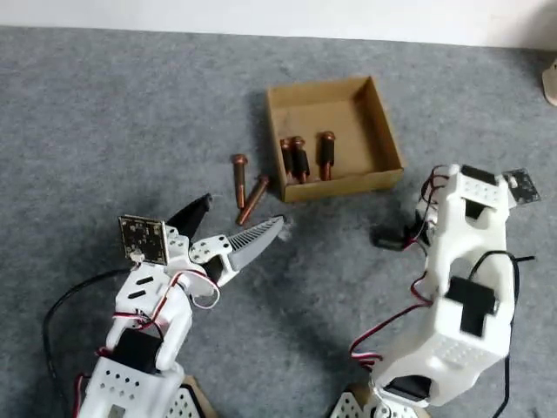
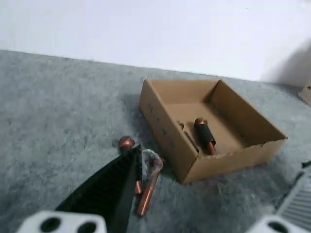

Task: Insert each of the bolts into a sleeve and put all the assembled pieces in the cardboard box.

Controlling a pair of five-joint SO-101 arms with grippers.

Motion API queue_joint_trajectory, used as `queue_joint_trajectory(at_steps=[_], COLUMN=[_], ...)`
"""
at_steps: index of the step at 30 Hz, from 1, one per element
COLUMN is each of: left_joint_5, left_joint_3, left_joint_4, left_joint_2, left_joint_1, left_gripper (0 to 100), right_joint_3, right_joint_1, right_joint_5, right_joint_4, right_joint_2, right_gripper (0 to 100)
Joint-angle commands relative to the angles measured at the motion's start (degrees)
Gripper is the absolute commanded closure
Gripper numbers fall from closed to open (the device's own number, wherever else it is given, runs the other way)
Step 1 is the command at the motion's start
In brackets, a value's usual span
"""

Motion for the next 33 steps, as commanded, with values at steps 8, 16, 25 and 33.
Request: queue_joint_trajectory(at_steps=[8, 16, 25, 33], left_joint_5=[0.09, 3.96, 4.13, 4.13], left_joint_3=[-6.11, -17.98, -33.19, -44.00], left_joint_4=[3.78, 3.78, 3.69, 4.04], left_joint_2=[0.31, 24.92, 57.54, 74.15], left_joint_1=[0.57, -1.63, -4.18, -8.92], left_gripper=[55, 55, 55, 55], right_joint_3=[7.96, 27.74, 48.66, 57.89], right_joint_1=[-13.05, -18.15, -20.97, -25.27], right_joint_5=[6.68, 9.58, 8.44, 9.14], right_joint_4=[10.42, -5.23, -33.01, -34.68], right_joint_2=[-25.36, -35.74, -43.65, -58.33], right_gripper=[99.4, 99.4, 99.4, 99.4])
